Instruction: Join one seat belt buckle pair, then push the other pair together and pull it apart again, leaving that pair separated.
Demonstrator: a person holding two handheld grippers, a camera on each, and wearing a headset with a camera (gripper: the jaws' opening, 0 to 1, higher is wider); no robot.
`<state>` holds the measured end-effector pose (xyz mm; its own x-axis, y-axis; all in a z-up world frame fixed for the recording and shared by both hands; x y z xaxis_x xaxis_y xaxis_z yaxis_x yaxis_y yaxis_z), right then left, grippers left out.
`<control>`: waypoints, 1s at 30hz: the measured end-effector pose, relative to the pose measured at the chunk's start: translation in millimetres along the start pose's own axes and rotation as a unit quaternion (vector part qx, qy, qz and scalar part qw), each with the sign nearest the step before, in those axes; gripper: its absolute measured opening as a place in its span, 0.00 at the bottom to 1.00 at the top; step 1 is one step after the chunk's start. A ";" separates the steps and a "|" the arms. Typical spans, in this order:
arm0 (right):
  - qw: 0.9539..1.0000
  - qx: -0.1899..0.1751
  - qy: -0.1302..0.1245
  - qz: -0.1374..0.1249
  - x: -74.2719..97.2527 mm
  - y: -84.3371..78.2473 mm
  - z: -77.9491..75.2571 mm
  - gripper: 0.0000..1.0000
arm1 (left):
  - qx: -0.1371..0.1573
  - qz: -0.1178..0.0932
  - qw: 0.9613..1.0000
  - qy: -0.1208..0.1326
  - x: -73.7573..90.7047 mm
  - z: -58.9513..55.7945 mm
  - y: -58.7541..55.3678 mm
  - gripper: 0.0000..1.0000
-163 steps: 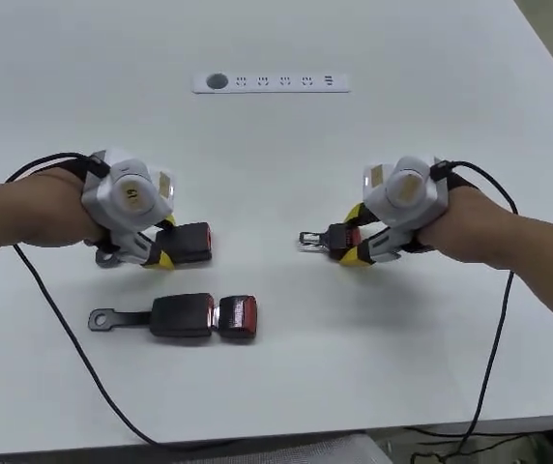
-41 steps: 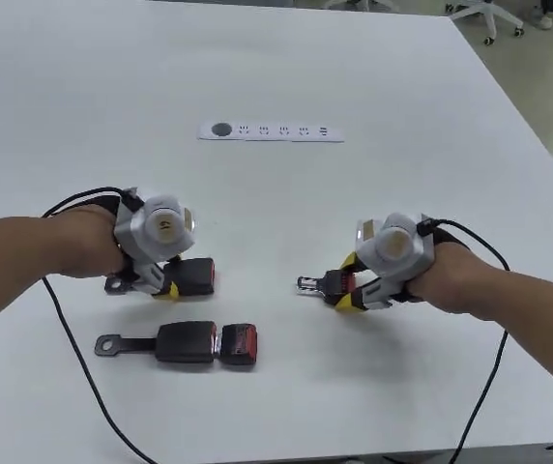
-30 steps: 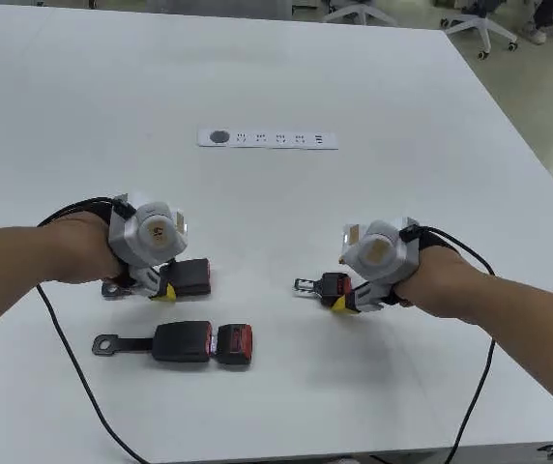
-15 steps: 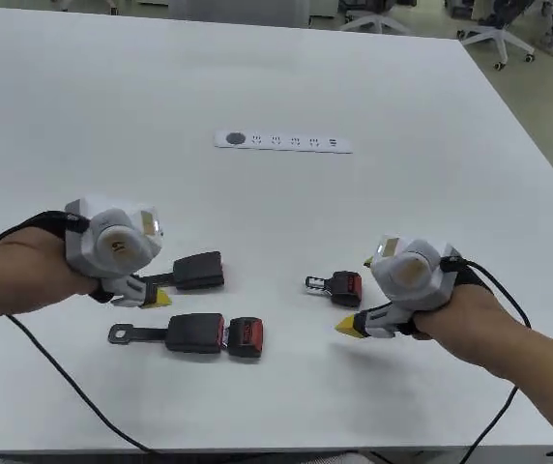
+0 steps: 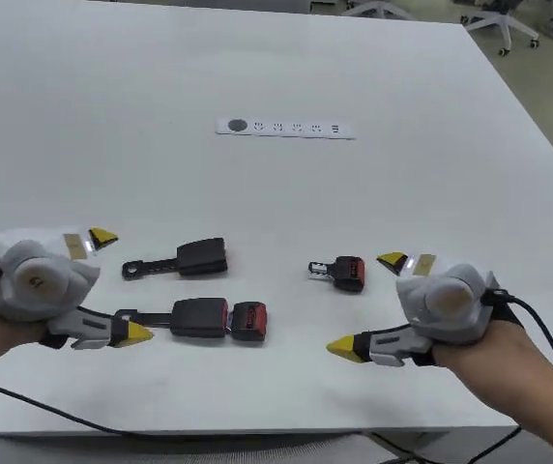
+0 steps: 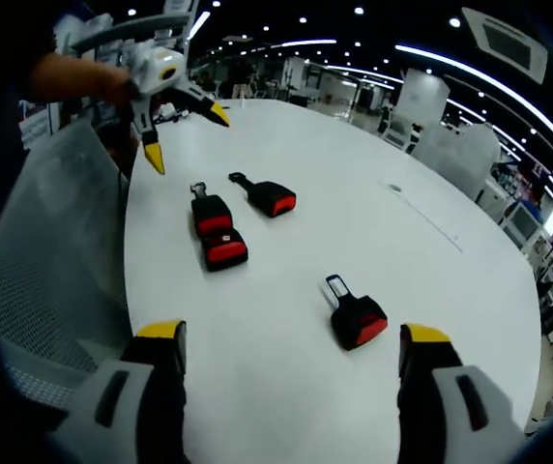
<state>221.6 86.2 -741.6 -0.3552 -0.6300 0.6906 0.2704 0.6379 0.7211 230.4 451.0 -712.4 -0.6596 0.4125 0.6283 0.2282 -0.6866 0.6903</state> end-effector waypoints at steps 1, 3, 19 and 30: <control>1.000 -0.007 -0.002 -0.004 3.4 -2.7 1.7 0.97 | 0.001 0.000 1.000 0.002 6.2 0.3 -2.9 0.94; 1.000 -0.020 0.003 -0.008 7.3 -8.1 4.5 1.00 | 0.010 0.008 1.000 0.004 14.2 -1.1 -9.9 0.98; 0.996 -0.069 -0.039 -0.036 16.8 -6.1 9.3 1.00 | 0.054 0.012 0.998 0.029 30.0 -15.2 -25.0 1.00; 0.995 -0.079 -0.048 -0.045 15.1 -1.4 7.3 1.00 | 0.056 0.005 0.998 0.042 32.3 -14.3 -18.9 1.00</control>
<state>209.3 79.0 -732.6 -0.4654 -0.6313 0.6204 0.3690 0.4986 0.7843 194.6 468.8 -710.3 -0.7132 0.3506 0.6070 0.3113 -0.6174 0.7224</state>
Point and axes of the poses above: the centre of the closed fingertips' face, and the gripper's own axes: x roughly backward along the fingers, z roughly to its left, y roughly out of its top, the point moved 8 cm from there along x, roughly backward along the fingers, and after that the axes turned 9 degrees about y, right-handed, at the moved point
